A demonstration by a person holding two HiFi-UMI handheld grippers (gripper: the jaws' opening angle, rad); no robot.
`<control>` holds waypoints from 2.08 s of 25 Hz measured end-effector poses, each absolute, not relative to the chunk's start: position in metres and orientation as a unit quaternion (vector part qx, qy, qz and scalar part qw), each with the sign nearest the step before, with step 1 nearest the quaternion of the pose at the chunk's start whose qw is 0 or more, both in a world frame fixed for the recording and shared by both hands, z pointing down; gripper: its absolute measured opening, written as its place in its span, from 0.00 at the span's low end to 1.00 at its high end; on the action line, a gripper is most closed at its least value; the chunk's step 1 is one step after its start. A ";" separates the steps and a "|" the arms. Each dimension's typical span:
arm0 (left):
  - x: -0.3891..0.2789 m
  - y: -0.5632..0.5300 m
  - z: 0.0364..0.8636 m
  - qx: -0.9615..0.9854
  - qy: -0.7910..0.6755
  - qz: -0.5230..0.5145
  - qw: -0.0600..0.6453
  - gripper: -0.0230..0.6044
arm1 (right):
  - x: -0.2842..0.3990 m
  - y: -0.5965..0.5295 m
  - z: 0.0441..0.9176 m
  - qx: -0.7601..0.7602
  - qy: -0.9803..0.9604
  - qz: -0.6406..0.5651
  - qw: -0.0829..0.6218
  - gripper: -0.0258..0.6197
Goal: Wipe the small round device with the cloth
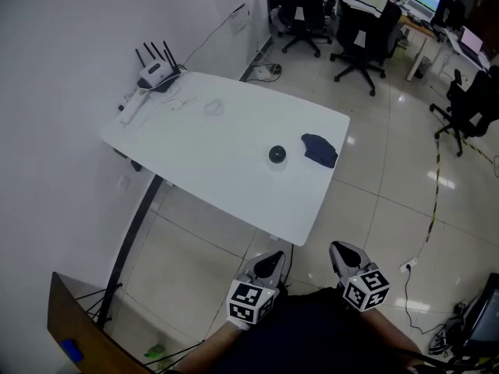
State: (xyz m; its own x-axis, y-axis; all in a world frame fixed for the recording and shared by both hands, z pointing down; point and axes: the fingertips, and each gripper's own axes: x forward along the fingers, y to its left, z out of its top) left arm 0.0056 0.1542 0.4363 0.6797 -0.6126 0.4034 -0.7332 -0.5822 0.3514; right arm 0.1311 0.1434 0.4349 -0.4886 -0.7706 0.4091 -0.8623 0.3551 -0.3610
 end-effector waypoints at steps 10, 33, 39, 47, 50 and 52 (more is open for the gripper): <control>-0.014 0.104 0.448 0.884 -0.359 0.119 0.274 0.04 | 0.111 0.105 0.441 0.512 -0.806 0.274 0.114 0.06; 0.038 -0.014 0.452 0.833 -0.459 0.167 0.262 0.04 | 0.157 -0.060 0.469 0.408 -0.857 0.297 0.106 0.06; 0.022 -0.037 0.474 0.824 -0.468 0.179 0.263 0.04 | 0.166 -0.108 0.496 0.431 -0.854 0.233 0.176 0.06; 0.001 -0.092 0.514 0.840 -0.443 0.215 0.226 0.17 | 0.156 -0.165 0.540 0.414 -0.840 0.108 0.335 0.36; -0.005 -0.110 0.541 0.842 -0.428 0.258 0.204 0.36 | 0.151 -0.178 0.567 0.382 -0.825 0.081 0.409 0.46; -0.003 -0.121 0.560 0.842 -0.415 0.287 0.191 0.52 | 0.150 -0.185 0.587 0.369 -0.812 0.075 0.446 0.55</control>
State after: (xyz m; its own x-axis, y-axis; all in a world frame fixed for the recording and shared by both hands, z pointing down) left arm -0.0033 -0.1212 0.5604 0.4906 -0.5899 0.6414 -0.8088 -0.5822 0.0831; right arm 0.1496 -0.1849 0.5872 -0.3299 -0.5328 0.7793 -0.6657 0.7166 0.2081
